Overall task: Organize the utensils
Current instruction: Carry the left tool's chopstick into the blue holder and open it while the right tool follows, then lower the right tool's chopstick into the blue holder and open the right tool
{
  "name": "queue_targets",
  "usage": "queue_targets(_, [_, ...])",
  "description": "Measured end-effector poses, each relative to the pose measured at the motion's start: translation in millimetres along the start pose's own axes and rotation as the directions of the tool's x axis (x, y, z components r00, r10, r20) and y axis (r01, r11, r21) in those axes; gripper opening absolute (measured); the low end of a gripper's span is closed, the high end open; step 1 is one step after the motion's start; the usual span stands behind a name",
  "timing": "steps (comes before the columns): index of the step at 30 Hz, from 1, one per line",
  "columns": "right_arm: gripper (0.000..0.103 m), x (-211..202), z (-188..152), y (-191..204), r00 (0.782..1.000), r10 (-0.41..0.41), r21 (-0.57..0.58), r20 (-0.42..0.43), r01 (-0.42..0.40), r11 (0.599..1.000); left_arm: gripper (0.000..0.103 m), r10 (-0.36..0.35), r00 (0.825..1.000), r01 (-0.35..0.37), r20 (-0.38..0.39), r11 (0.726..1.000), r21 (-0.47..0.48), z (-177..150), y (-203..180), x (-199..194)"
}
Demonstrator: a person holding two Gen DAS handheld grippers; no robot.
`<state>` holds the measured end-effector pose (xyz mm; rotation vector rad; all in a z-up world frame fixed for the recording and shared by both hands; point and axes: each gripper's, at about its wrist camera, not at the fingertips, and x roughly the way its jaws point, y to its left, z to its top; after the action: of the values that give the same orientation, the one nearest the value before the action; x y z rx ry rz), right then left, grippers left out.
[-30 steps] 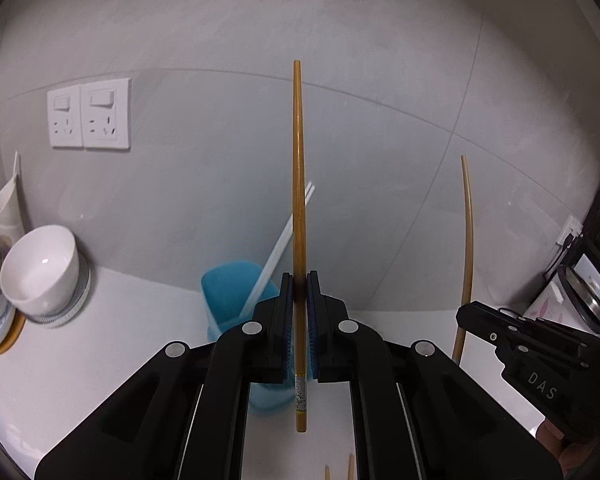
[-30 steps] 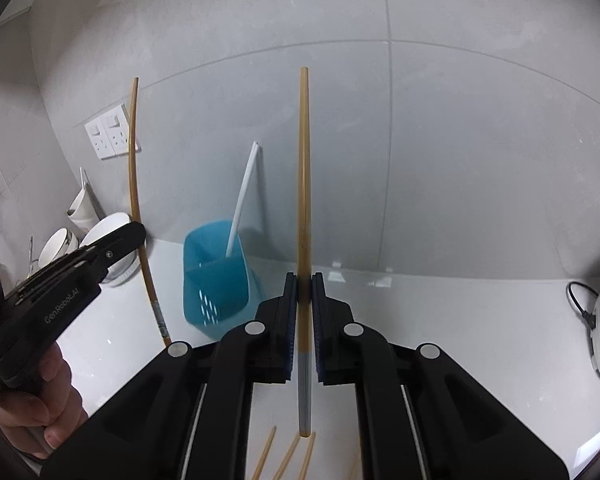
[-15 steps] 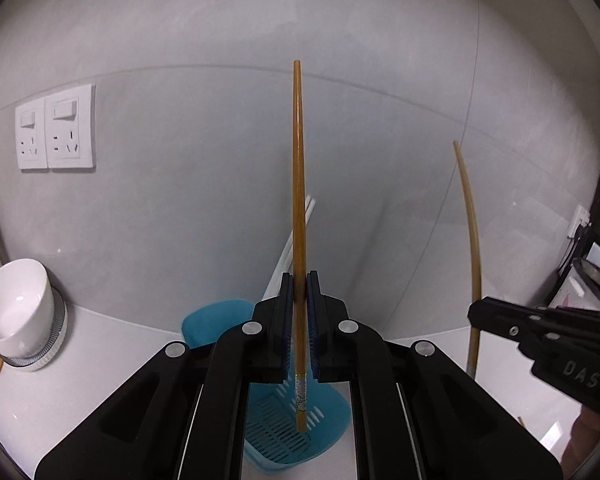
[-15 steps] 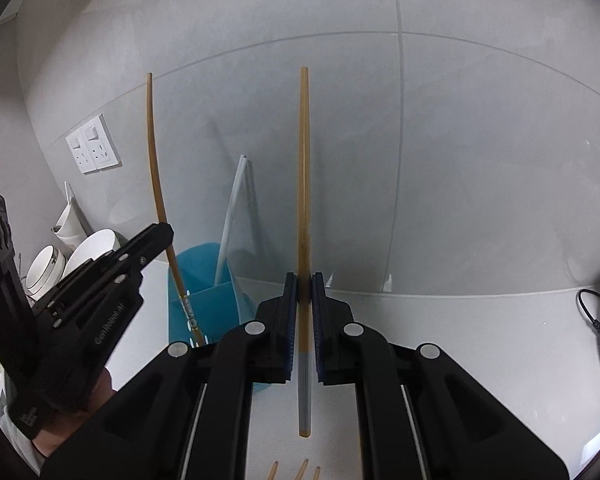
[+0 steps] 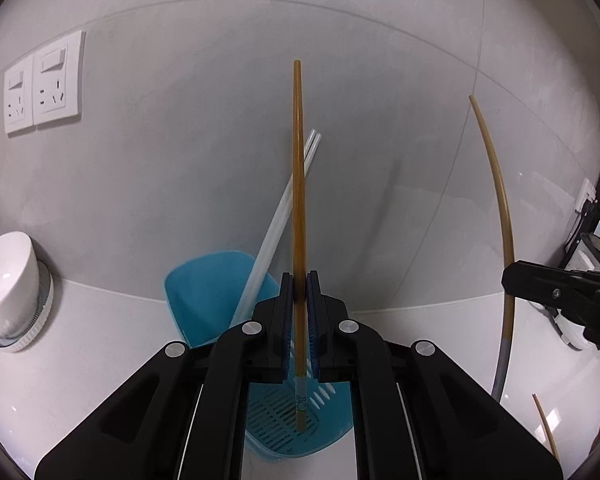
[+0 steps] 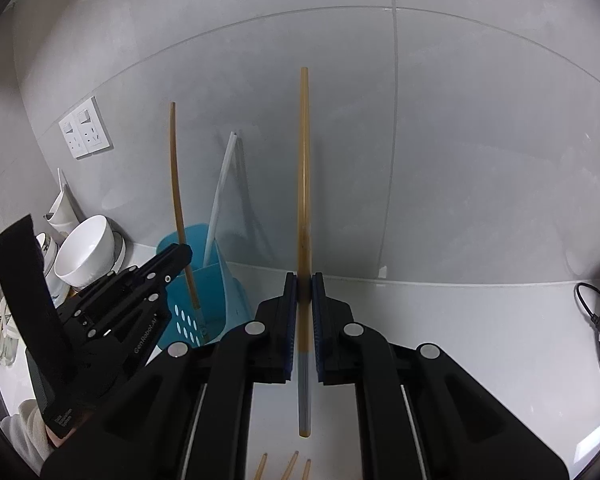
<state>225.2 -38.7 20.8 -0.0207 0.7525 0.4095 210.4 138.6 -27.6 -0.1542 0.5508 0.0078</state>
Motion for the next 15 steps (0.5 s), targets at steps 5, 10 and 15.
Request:
queue_targets(5, [0.007,-3,1,2,1.000,0.011,-0.015,-0.003,-0.011,1.000,0.036,0.049,0.999,-0.049,-0.018,0.999,0.009,-1,3,-9])
queue_targets(10, [0.007,-4,6,9,0.999,0.040,-0.018,0.020,-0.039,0.999,0.064,0.099,0.995,-0.099,-0.035,0.995,-0.011,5,15,-32])
queue_targets(15, [0.007,-4,13,20,0.994,0.093,-0.009,0.051,-0.093,0.996,0.089,0.137,0.989,-0.138,-0.049,0.990,-0.017,9,27,-57])
